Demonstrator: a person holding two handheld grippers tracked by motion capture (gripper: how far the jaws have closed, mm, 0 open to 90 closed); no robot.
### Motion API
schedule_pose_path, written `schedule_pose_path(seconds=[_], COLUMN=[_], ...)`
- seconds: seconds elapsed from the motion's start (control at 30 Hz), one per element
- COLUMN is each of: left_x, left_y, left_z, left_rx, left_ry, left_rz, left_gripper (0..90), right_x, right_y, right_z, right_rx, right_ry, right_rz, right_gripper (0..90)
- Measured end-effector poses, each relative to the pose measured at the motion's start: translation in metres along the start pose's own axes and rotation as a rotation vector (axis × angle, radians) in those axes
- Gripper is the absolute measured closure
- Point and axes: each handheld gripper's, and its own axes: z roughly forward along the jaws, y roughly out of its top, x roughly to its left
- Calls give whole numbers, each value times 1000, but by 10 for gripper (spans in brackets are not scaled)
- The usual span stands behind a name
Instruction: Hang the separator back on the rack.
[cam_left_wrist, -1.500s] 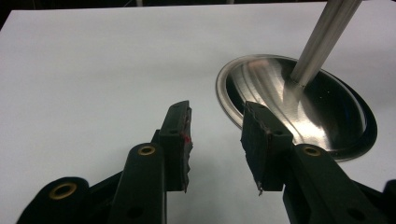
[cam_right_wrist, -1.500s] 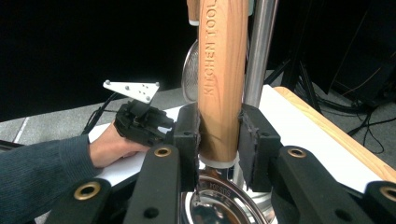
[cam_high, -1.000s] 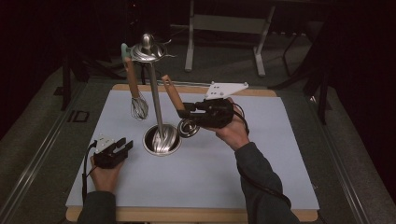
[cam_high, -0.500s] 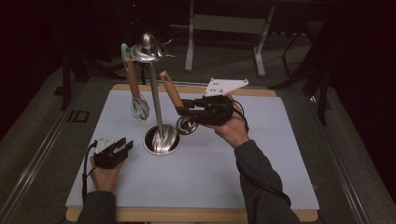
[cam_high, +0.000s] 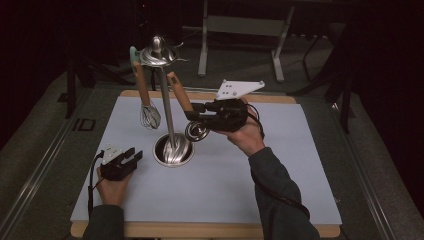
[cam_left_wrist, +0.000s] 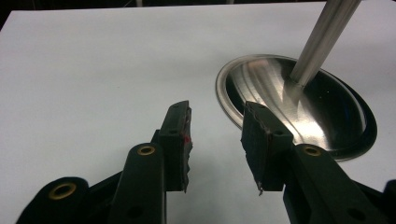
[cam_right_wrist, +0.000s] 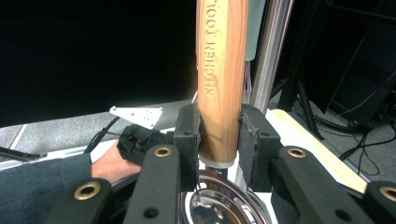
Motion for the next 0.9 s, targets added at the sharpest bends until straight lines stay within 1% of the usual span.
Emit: schedule_pose_path(seconds=[0.13,0.4,0.9], left_x=[0,0,1], left_y=[0,0,0], left_z=[0,0,0], left_rx=[1,2,-2], left_ry=[0,-1,-3], left_rz=[2,2,-2], left_gripper=[625,624,623], right_x=[1,4,6], right_y=[5,11,19], right_z=[0,1,9], right_rx=[-11,-14,-17], right_ry=[6,7,3], right_rz=[-7,-17,-12], right_gripper=[708,708,708])
